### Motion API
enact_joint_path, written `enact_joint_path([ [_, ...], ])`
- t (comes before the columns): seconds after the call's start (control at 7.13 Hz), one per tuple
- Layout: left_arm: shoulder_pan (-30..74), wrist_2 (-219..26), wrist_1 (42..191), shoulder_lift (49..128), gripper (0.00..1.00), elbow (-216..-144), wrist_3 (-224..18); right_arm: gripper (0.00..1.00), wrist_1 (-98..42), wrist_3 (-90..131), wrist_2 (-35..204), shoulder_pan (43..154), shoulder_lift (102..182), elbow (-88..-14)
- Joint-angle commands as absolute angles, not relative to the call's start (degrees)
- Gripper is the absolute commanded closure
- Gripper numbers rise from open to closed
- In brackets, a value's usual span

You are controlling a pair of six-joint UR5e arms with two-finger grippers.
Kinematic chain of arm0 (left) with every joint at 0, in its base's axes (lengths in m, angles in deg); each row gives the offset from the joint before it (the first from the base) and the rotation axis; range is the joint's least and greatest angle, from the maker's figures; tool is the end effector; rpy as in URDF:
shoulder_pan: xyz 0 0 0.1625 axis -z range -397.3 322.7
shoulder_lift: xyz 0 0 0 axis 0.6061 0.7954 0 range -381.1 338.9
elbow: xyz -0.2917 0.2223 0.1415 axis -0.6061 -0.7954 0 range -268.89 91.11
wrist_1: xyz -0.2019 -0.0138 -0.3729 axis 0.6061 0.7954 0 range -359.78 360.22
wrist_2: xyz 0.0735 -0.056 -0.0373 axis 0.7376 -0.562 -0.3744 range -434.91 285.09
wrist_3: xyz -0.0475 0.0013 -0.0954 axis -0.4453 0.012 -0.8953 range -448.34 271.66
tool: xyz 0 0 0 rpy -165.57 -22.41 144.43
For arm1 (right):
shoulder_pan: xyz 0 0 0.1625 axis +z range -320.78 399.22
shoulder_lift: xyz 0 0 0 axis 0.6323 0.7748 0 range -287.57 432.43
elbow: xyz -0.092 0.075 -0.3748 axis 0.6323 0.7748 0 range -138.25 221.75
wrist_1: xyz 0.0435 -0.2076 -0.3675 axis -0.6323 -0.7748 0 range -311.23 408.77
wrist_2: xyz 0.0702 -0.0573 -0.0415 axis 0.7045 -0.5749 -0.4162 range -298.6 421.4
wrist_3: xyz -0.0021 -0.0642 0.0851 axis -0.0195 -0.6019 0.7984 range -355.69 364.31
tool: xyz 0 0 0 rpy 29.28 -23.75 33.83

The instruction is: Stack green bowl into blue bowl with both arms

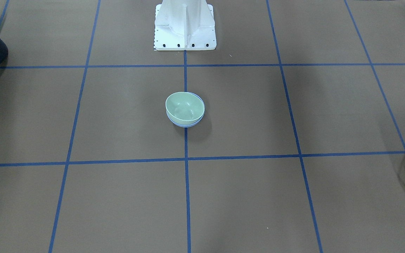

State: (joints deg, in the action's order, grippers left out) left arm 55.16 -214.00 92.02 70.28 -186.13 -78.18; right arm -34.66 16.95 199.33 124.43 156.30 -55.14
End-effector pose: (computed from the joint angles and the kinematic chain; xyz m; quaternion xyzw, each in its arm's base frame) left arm -0.0750 -0.5155 0.5458 0.1275 0.4021 0.0984 0.9013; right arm 0.0080 -0.5549 0.4966 0.0930 -0.4192 -0.0072 0.9031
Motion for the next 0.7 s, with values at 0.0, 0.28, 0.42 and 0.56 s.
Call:
enact_joint_path([
  [0.0,55.24,-214.04,91.54,75.21,0.02,-179.7,-77.97,0.0,-34.81,16.61,199.22,124.91,156.54,-54.93],
  [0.28,55.16,-214.04,91.45,76.28,0.02,-178.81,-77.97,0.0,-34.81,16.61,199.04,125.0,156.54,-55.19],
  [0.42,55.16,-214.04,91.45,76.37,0.02,-178.8,-77.97,0.0,-34.81,16.61,198.61,125.0,156.45,-55.02],
  [0.56,55.16,-214.04,91.45,76.46,0.02,-178.8,-77.97,0.0,-34.81,16.61,198.6,125.0,156.45,-55.11],
])
